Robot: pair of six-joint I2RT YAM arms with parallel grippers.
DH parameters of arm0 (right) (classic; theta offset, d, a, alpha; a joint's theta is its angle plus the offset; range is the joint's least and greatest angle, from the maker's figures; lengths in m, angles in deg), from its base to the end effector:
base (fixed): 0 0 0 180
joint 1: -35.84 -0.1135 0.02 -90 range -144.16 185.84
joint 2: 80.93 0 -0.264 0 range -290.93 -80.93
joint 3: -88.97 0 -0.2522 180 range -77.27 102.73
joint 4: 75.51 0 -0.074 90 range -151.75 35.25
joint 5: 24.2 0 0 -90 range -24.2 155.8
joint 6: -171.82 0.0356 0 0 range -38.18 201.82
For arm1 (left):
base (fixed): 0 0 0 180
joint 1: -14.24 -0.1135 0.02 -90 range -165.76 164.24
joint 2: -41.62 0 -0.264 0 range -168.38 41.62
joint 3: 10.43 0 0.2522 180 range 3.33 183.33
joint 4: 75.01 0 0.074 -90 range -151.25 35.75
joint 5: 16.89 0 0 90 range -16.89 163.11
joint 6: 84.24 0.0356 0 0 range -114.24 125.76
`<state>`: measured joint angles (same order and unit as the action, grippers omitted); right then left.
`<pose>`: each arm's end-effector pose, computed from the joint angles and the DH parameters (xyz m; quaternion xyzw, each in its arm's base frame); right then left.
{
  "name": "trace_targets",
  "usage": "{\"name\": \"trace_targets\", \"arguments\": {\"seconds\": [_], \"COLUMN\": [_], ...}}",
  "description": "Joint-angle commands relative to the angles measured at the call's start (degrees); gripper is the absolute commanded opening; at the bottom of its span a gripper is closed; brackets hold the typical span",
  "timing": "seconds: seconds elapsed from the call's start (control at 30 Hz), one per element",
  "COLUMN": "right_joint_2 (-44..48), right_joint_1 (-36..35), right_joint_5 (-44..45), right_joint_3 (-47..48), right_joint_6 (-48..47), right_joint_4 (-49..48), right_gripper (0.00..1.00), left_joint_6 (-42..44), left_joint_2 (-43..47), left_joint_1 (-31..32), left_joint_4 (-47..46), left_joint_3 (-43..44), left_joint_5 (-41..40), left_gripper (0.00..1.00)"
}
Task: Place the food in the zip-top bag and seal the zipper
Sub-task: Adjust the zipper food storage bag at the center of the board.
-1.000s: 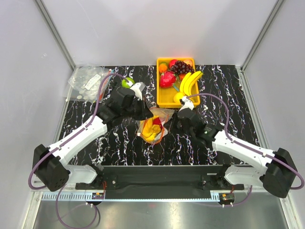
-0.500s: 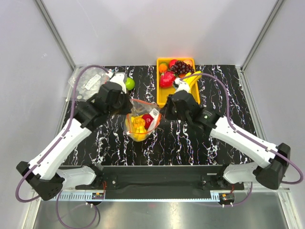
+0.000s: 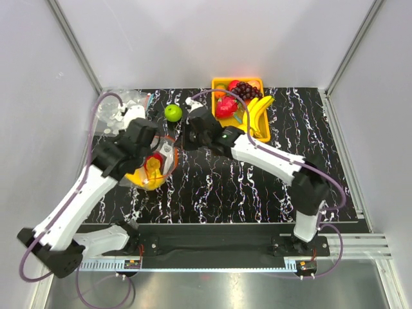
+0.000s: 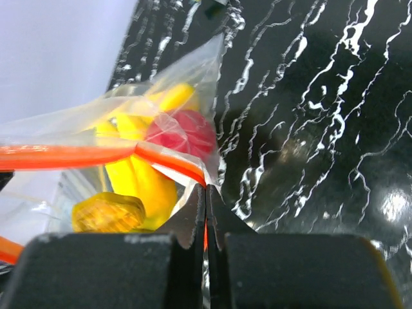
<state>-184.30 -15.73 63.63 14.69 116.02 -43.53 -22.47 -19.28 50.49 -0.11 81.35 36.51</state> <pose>0.2651 0.3363 0.3265 -0.1399 0.8529 0.3541 0.3572 0.1592 -0.0904 0.4023 -0.0612 0.8805 0.0467 0.4678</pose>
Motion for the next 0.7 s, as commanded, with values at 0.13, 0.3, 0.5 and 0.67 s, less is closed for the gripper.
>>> {"name": "trace_targets", "arguments": {"seconds": [0.13,0.3,0.5,0.67], "right_joint_2": [-9.7,-11.0,-11.6,-20.6], "right_joint_1": [5.8,7.6,10.4,11.7], "right_joint_5": [-4.9,-5.3,-6.0,-4.4], "right_joint_3": [4.3,4.4,3.0,15.2], "right_joint_6": [-1.2,-3.7,-2.9,-1.2], "right_joint_4": [-11.3,-14.1,-20.4,-14.2], "right_gripper": [0.04,0.46,0.65,0.89], "left_joint_6": [-0.8,-1.5,-0.7,-0.3], "left_joint_2": [-8.9,-7.0,-7.3,-6.5], "left_joint_1": [-5.7,-11.6,-16.4,-16.3], "left_joint_4": [-18.3,-31.5,-35.6,-37.9], "left_joint_3": [-10.3,-19.0,-22.9,-24.7], "left_joint_5": [-2.8,3.8,6.9,8.0], "left_gripper": [0.00,0.00,0.00,0.00]}}
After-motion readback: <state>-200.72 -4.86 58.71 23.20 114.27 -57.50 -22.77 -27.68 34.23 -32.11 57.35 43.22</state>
